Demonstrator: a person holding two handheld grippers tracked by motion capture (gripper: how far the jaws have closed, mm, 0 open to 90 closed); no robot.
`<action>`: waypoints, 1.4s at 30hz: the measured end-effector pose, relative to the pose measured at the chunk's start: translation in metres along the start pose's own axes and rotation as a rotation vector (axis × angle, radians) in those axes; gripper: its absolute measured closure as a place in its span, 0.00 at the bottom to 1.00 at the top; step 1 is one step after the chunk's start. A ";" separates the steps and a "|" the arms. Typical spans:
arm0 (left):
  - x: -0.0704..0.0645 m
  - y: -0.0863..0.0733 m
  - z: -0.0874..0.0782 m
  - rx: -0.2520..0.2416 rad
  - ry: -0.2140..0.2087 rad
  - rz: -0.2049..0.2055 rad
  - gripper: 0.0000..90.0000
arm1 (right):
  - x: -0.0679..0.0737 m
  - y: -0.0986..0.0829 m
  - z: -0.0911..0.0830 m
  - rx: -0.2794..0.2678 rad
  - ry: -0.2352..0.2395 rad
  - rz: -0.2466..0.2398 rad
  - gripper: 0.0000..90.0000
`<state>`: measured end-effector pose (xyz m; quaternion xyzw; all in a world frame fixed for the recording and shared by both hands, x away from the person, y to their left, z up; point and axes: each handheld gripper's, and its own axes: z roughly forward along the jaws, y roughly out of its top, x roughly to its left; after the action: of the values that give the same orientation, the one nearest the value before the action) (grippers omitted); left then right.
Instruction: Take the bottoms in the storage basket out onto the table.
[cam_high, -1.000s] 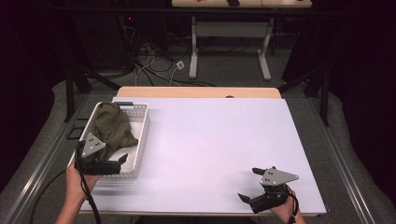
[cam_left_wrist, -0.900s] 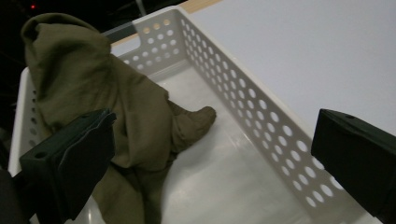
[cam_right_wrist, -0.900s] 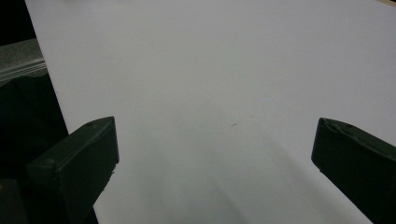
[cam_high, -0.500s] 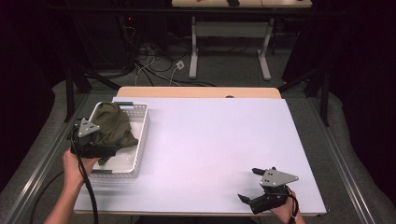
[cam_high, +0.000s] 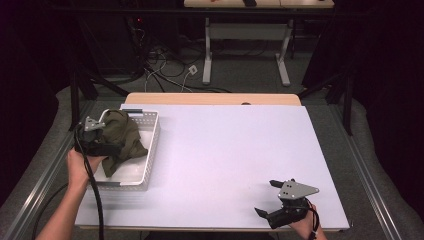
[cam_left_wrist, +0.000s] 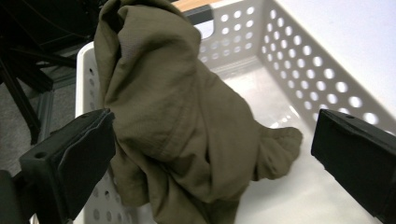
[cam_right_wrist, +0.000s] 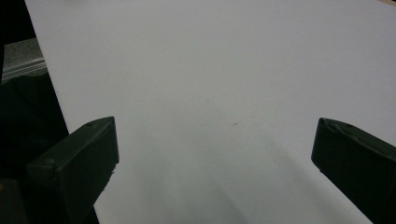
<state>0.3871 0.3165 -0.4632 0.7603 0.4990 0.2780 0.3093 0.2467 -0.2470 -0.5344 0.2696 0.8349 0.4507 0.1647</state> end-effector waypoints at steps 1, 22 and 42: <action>0.003 0.002 0.003 0.011 0.006 -0.001 0.00 | 0.000 0.000 0.000 0.002 0.001 0.002 0.00; 0.016 0.018 0.038 0.087 0.039 0.001 0.00 | -0.002 -0.001 0.000 0.001 0.004 0.005 0.00; 0.019 0.014 0.072 0.207 0.086 0.008 0.00 | -0.001 -0.001 0.001 0.008 0.010 0.001 0.00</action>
<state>0.4546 0.3157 -0.4976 0.7776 0.5348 0.2586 0.2062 0.2475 -0.2478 -0.5357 0.2682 0.8373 0.4489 0.1595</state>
